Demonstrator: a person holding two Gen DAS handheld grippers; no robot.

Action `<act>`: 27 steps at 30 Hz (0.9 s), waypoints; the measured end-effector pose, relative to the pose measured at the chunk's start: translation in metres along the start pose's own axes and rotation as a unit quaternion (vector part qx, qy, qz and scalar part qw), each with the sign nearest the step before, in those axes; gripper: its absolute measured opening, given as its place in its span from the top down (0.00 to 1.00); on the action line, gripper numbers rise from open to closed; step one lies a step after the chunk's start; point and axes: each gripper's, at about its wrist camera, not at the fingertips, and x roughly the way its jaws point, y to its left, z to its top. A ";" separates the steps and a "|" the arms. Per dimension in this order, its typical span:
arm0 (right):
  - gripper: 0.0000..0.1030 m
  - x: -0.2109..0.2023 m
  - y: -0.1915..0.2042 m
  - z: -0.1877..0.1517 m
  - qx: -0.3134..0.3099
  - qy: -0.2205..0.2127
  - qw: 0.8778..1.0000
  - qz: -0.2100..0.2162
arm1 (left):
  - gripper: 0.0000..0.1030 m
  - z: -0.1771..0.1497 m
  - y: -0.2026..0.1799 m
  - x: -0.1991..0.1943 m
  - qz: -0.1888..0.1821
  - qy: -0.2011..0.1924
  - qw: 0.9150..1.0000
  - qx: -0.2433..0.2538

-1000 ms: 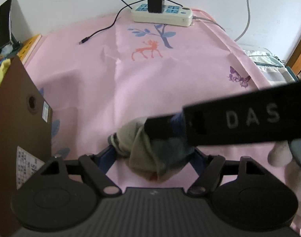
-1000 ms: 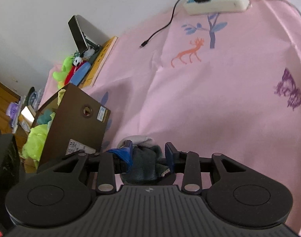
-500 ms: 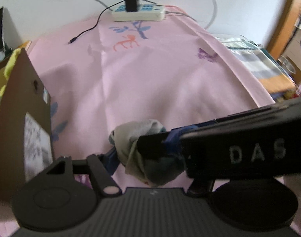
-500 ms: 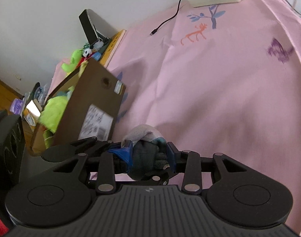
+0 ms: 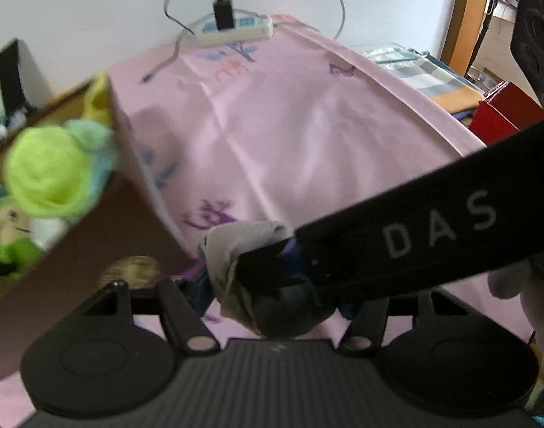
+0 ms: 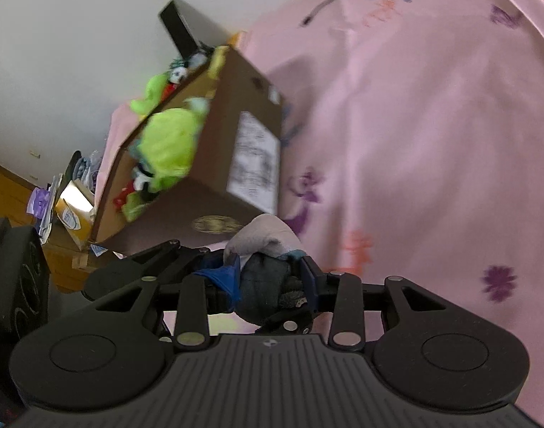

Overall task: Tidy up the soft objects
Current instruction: 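Carry the patterned cloth with the right gripper over the box, then lower the patterned cloth into the box and open the right gripper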

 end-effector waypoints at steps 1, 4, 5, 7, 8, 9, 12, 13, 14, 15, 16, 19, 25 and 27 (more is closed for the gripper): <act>0.79 0.001 0.009 -0.001 -0.004 -0.008 1.000 0.002 | 0.40 0.000 0.006 -0.008 0.004 -0.009 1.000 0.004; 0.79 -0.002 0.037 0.001 -0.023 -0.038 0.999 0.011 | 0.40 0.000 0.025 -0.036 0.016 -0.045 0.999 0.014; 0.79 -0.004 0.047 0.003 -0.032 -0.048 0.998 0.016 | 0.40 0.000 0.030 -0.044 0.021 -0.056 0.998 0.018; 0.79 -0.005 0.066 0.006 -0.050 -0.069 0.996 0.026 | 0.40 0.003 0.042 -0.060 0.034 -0.079 0.996 0.027; 0.79 -0.005 0.075 0.008 -0.060 -0.080 0.994 0.032 | 0.40 0.005 0.048 -0.067 0.040 -0.089 0.995 0.029; 0.79 -0.003 0.083 0.011 -0.069 -0.089 0.993 0.037 | 0.40 0.006 0.055 -0.072 0.047 -0.098 0.994 0.032; 0.79 0.004 0.101 0.015 -0.087 -0.120 0.988 0.048 | 0.40 0.012 0.075 -0.083 0.065 -0.115 0.990 0.040; 0.79 0.007 0.105 0.017 -0.089 -0.131 0.986 0.049 | 0.40 0.014 0.080 -0.085 0.068 -0.119 0.990 0.045; 0.79 0.009 0.109 0.018 -0.091 -0.143 0.984 0.049 | 0.40 0.017 0.086 -0.084 0.068 -0.124 0.989 0.048; 0.79 0.011 0.112 0.019 -0.092 -0.152 0.983 0.045 | 0.40 0.021 0.093 -0.084 0.063 -0.126 0.989 0.049; 0.79 0.012 0.115 0.021 -0.091 -0.161 0.982 0.040 | 0.40 0.023 0.099 -0.084 0.055 -0.128 0.989 0.049; 0.79 0.019 0.117 0.028 -0.081 -0.172 0.981 0.027 | 0.40 0.035 0.110 -0.071 0.039 -0.119 0.990 0.063; 0.79 0.040 0.104 0.033 -0.061 -0.163 0.985 0.015 | 0.33 0.028 0.123 -0.043 0.027 -0.093 0.992 0.080; 0.79 0.046 0.102 0.028 -0.072 -0.167 0.983 -0.004 | 0.30 0.023 0.121 -0.034 0.028 -0.090 0.992 0.087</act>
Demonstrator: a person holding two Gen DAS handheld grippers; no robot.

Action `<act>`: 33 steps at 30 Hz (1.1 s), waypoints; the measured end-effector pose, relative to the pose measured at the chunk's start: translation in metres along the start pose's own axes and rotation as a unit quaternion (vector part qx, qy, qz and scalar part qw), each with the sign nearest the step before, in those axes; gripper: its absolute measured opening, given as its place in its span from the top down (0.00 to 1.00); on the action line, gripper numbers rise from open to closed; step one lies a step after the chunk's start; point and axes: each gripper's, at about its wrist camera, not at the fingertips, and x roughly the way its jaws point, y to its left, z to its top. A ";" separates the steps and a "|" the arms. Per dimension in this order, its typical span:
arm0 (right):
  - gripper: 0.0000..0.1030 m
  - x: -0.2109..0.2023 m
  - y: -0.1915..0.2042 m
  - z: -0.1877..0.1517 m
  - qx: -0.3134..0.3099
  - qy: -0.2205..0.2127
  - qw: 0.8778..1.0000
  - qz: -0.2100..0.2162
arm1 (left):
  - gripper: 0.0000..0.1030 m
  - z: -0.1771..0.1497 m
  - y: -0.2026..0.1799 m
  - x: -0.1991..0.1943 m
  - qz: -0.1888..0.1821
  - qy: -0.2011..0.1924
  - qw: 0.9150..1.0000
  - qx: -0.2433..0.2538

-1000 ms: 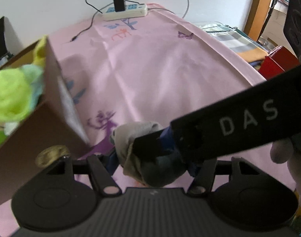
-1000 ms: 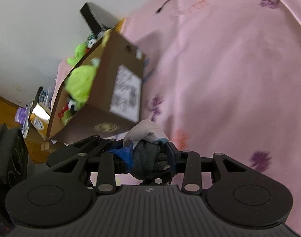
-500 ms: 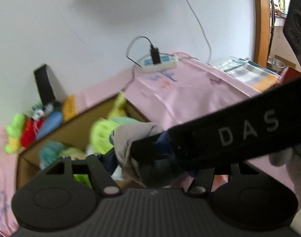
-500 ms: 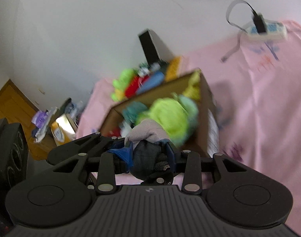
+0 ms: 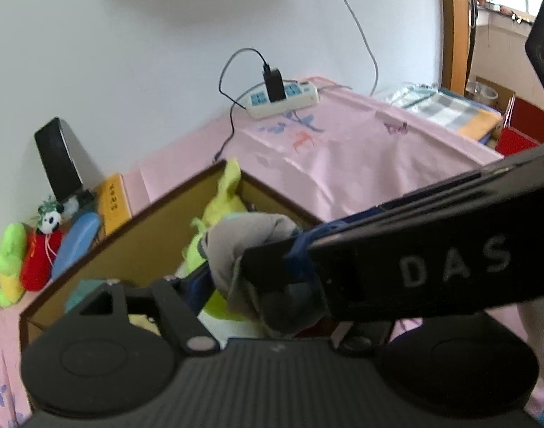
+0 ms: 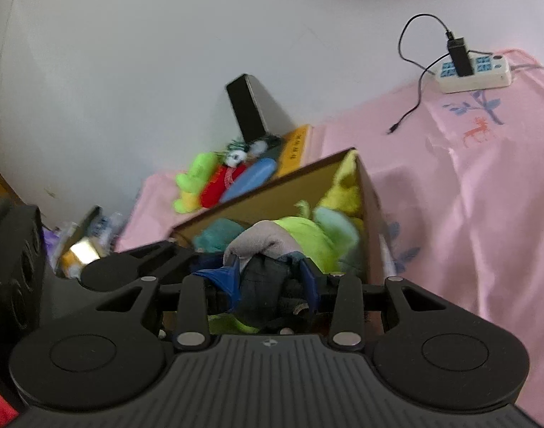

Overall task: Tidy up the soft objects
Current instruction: 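Lower the patterned cloth into the box and open the right gripper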

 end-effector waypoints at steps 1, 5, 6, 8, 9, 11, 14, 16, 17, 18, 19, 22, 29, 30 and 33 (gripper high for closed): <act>0.79 0.001 -0.001 -0.003 -0.005 -0.001 1.000 -0.004 | 0.30 -0.002 -0.003 -0.001 0.005 -0.004 1.000 0.007; 0.79 -0.008 0.007 -0.004 -0.041 -0.017 0.999 -0.019 | 0.29 -0.010 -0.005 -0.008 0.014 -0.023 0.999 0.020; 0.79 -0.010 0.010 -0.003 -0.055 -0.022 0.998 -0.025 | 0.29 -0.010 -0.002 -0.010 0.008 -0.022 1.000 0.011; 0.79 -0.014 0.014 -0.003 -0.076 -0.029 0.996 -0.037 | 0.27 -0.012 0.002 -0.017 0.001 -0.025 1.000 0.001; 0.79 -0.014 0.014 -0.002 -0.081 -0.032 0.995 -0.043 | 0.25 -0.014 0.003 -0.020 -0.003 -0.028 1.000 -0.001; 0.79 -0.015 0.014 -0.001 -0.086 -0.033 0.994 -0.056 | 0.25 -0.019 0.002 -0.027 -0.011 -0.033 0.999 -0.003; 0.79 -0.015 0.011 -0.002 -0.084 -0.033 0.994 -0.058 | 0.25 -0.027 0.000 -0.031 -0.016 -0.030 0.999 -0.001; 0.79 -0.009 0.011 -0.001 -0.085 -0.031 0.993 -0.081 | 0.25 -0.028 0.000 -0.030 -0.020 -0.026 0.999 -0.005; 0.79 -0.006 0.010 -0.001 -0.085 -0.034 0.991 -0.094 | 0.25 -0.028 0.000 -0.029 -0.020 -0.024 0.999 -0.008; 0.79 -0.003 0.009 -0.001 -0.083 -0.036 0.991 -0.100 | 0.25 -0.028 0.000 -0.028 -0.019 -0.023 1.000 -0.011; 0.79 -0.002 0.007 -0.001 -0.078 -0.034 0.991 -0.100 | 0.25 -0.027 -0.001 -0.028 -0.017 -0.023 1.000 -0.013; 0.79 -0.004 0.007 0.000 -0.080 -0.024 0.991 -0.100 | 0.25 -0.027 -0.002 -0.031 -0.016 -0.025 0.999 -0.020; 0.79 -0.018 0.010 -0.011 -0.099 -0.006 0.988 -0.120 | 0.24 -0.031 0.005 -0.037 -0.007 -0.018 0.999 -0.045; 0.79 -0.019 0.010 -0.010 -0.097 -0.008 0.988 -0.123 | 0.24 -0.030 0.007 -0.038 -0.004 -0.016 0.998 -0.053; 0.79 -0.026 0.011 -0.010 -0.090 -0.018 0.988 -0.128 | 0.22 -0.028 0.012 -0.041 0.009 -0.013 0.997 -0.077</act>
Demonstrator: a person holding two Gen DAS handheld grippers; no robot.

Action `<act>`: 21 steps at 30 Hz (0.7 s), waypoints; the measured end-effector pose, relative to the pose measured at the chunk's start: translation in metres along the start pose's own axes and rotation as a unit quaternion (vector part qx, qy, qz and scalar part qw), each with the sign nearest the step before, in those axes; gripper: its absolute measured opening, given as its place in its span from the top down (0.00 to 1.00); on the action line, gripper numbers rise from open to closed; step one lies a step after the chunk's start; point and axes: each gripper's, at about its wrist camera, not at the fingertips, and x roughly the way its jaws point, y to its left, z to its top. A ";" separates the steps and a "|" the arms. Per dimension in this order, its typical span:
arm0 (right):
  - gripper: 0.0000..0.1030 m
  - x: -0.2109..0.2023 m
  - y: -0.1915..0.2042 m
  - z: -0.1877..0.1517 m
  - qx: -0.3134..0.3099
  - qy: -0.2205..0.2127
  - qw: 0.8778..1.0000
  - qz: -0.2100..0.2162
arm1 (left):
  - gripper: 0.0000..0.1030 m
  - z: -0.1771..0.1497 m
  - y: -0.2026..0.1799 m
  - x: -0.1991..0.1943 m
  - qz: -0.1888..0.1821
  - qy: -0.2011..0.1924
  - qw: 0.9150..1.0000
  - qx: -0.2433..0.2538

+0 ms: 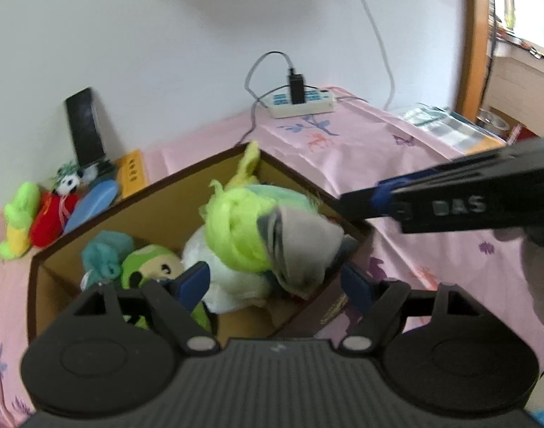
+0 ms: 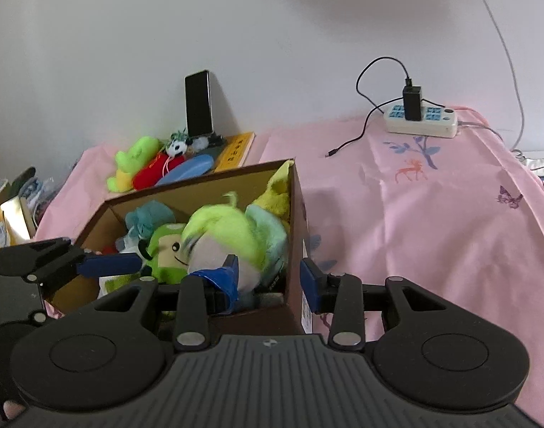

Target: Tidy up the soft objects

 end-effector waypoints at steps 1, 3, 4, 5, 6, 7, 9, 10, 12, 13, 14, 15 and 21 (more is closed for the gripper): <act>0.79 -0.003 0.000 0.000 0.004 -0.003 1.000 0.003 | 0.22 0.001 0.002 -0.001 0.003 0.003 1.000 -0.010; 0.79 -0.007 0.001 0.000 0.005 -0.007 1.000 0.002 | 0.22 0.000 0.007 -0.001 0.009 0.009 0.999 -0.029; 0.79 -0.010 0.002 0.000 0.004 -0.010 1.000 0.001 | 0.22 -0.001 0.009 -0.002 0.015 0.012 0.999 -0.036; 0.79 -0.012 0.004 -0.001 0.003 -0.012 1.000 0.000 | 0.22 -0.003 0.010 -0.002 0.022 0.016 0.999 -0.041; 0.79 -0.014 0.004 -0.001 0.003 -0.012 1.000 -0.001 | 0.22 -0.003 0.010 -0.003 0.027 0.018 0.998 -0.045; 0.79 -0.016 0.005 -0.002 0.004 -0.012 1.000 -0.004 | 0.22 -0.003 0.012 -0.005 0.031 0.021 0.998 -0.050; 0.79 -0.020 0.005 -0.002 0.005 -0.009 1.000 -0.014 | 0.22 -0.001 0.011 -0.009 0.050 0.030 0.996 -0.061; 0.79 -0.021 0.006 -0.002 0.006 -0.005 1.000 -0.022 | 0.22 0.001 0.010 -0.011 0.063 0.033 0.995 -0.063; 0.79 -0.025 0.006 0.000 0.002 0.005 0.999 -0.034 | 0.20 0.006 0.008 -0.017 0.097 0.039 0.992 -0.077; 0.79 -0.028 0.006 0.001 0.004 0.006 0.999 -0.034 | 0.19 0.009 0.007 -0.019 0.107 0.042 0.990 -0.086; 0.79 -0.031 0.004 0.002 0.009 0.008 1.000 -0.029 | 0.18 0.011 0.007 -0.021 0.113 0.045 0.988 -0.095; 0.79 -0.033 0.004 0.004 0.013 0.013 1.000 -0.023 | 0.18 0.013 0.007 -0.024 0.118 0.047 0.986 -0.105; 0.79 -0.044 0.004 0.016 0.000 0.028 0.999 -0.031 | 0.16 0.031 -0.008 -0.036 0.164 0.053 0.976 -0.137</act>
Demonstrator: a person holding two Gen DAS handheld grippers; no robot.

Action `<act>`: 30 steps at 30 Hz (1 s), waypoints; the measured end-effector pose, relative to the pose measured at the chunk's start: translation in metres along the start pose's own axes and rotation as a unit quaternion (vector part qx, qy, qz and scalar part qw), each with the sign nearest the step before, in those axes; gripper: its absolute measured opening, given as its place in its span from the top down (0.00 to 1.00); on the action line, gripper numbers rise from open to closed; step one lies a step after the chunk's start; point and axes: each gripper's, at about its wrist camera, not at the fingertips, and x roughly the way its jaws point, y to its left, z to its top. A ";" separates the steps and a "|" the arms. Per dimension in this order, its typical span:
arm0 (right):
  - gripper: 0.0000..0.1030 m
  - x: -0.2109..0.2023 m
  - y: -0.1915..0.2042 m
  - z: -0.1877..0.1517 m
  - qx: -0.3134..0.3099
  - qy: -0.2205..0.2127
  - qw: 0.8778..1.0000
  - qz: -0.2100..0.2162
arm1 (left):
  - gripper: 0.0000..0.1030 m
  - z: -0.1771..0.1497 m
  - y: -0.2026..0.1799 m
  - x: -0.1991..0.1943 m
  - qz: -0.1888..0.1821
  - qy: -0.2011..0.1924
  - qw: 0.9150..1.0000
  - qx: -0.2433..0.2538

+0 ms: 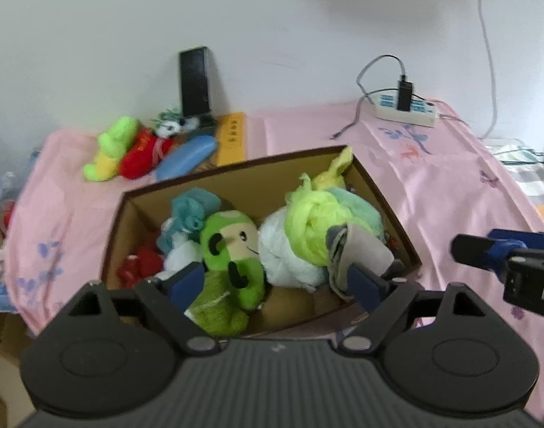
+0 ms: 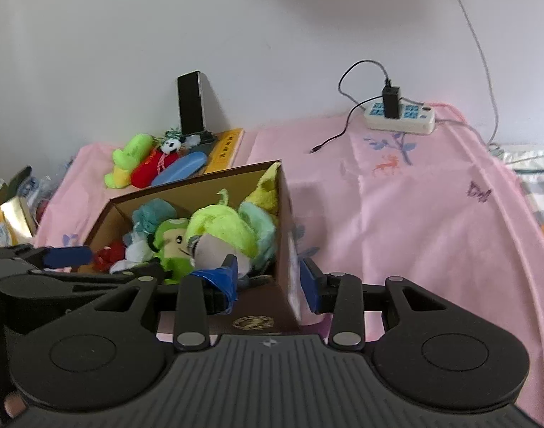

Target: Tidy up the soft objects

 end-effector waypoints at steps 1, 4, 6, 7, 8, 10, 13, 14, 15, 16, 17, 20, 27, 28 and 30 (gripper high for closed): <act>0.78 -0.003 -0.001 0.002 -0.002 0.001 1.000 -0.004 | 0.16 0.001 -0.006 -0.003 0.017 -0.004 1.000 0.006; 0.78 -0.008 -0.005 0.003 -0.010 0.009 1.000 -0.018 | 0.16 0.002 -0.018 -0.010 0.037 -0.005 0.999 -0.002; 0.78 -0.010 -0.009 0.004 -0.016 0.022 0.999 -0.035 | 0.16 0.002 -0.024 -0.011 0.026 0.009 1.000 -0.014; 0.78 -0.011 -0.011 0.003 -0.019 0.026 0.999 -0.038 | 0.16 0.002 -0.027 -0.012 0.026 0.013 0.999 -0.017; 0.78 -0.012 -0.014 0.003 -0.020 0.028 0.999 -0.038 | 0.16 0.001 -0.030 -0.013 0.031 0.014 0.999 -0.019; 0.78 -0.015 -0.020 0.002 -0.020 0.033 0.998 -0.041 | 0.16 0.000 -0.037 -0.015 0.036 0.017 0.999 -0.022; 0.78 -0.017 -0.024 0.001 -0.030 0.038 0.998 -0.041 | 0.16 -0.003 -0.043 -0.017 0.039 0.023 0.998 -0.034; 0.77 -0.017 -0.025 0.001 -0.034 0.039 0.998 -0.041 | 0.16 -0.004 -0.044 -0.017 0.043 0.025 0.998 -0.038; 0.77 -0.017 -0.026 0.000 -0.036 0.040 0.998 -0.038 | 0.16 -0.005 -0.046 -0.017 0.047 0.027 0.998 -0.041; 0.77 -0.017 -0.027 0.000 -0.037 0.042 0.998 -0.035 | 0.16 -0.006 -0.047 -0.017 0.048 0.029 0.997 -0.043; 0.77 -0.017 -0.028 0.000 -0.035 0.044 0.998 -0.031 | 0.16 -0.007 -0.048 -0.017 0.050 0.031 0.997 -0.045; 0.77 -0.017 -0.027 -0.001 -0.033 0.049 0.998 -0.025 | 0.16 -0.010 -0.052 -0.016 0.050 0.036 0.997 -0.043; 0.77 -0.015 -0.020 -0.001 -0.036 0.051 0.997 -0.035 | 0.16 -0.012 -0.046 -0.014 0.040 0.043 0.998 -0.037; 0.77 -0.014 -0.018 0.000 -0.034 0.049 0.997 -0.039 | 0.16 -0.011 -0.045 -0.013 0.037 0.045 0.998 -0.035; 0.77 -0.012 -0.015 0.000 -0.027 0.049 0.997 -0.048 | 0.16 -0.010 -0.042 -0.010 0.030 0.049 0.998 -0.030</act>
